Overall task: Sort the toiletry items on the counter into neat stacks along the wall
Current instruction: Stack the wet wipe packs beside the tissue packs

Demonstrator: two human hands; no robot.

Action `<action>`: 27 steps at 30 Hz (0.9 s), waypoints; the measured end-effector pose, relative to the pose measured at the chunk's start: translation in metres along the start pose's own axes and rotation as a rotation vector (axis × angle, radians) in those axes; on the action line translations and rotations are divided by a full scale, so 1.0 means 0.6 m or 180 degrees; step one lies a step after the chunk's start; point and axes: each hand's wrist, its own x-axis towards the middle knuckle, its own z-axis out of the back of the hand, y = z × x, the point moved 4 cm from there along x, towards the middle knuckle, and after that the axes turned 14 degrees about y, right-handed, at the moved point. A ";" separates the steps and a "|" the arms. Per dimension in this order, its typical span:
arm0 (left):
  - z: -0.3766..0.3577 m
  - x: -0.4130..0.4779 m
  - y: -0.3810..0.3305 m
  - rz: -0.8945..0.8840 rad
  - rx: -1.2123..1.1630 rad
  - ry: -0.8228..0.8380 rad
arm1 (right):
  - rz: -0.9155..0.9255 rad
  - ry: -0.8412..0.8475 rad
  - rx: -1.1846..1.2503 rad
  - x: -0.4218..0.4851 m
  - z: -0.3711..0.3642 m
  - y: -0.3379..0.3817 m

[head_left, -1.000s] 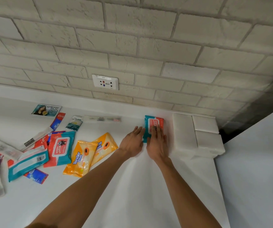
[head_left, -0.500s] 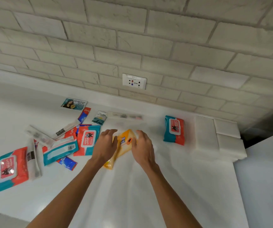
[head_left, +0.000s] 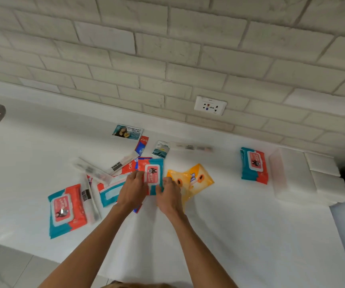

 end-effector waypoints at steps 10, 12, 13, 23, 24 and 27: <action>0.004 0.008 0.039 -0.0062 -0.0223 0.0014 | -0.0660 -0.0442 0.0061 0.042 -0.056 0.028; 0.006 0.012 0.046 -0.0018 -0.0353 0.0007 | -0.0736 -0.0468 0.0202 0.048 -0.057 0.029; 0.008 0.013 0.049 0.0005 -0.0398 -0.0007 | -0.0763 -0.0473 0.0290 0.051 -0.057 0.027; 0.016 0.014 0.065 -0.0095 -0.0567 0.0153 | -0.0540 -0.0618 0.1383 0.015 -0.059 0.043; 0.018 0.013 0.064 -0.0145 -0.0530 0.0206 | -0.0473 -0.0656 0.1486 0.007 -0.054 0.047; 0.028 0.011 0.063 -0.0253 -0.0641 0.0197 | -0.0210 -0.0745 0.1625 -0.012 -0.035 0.053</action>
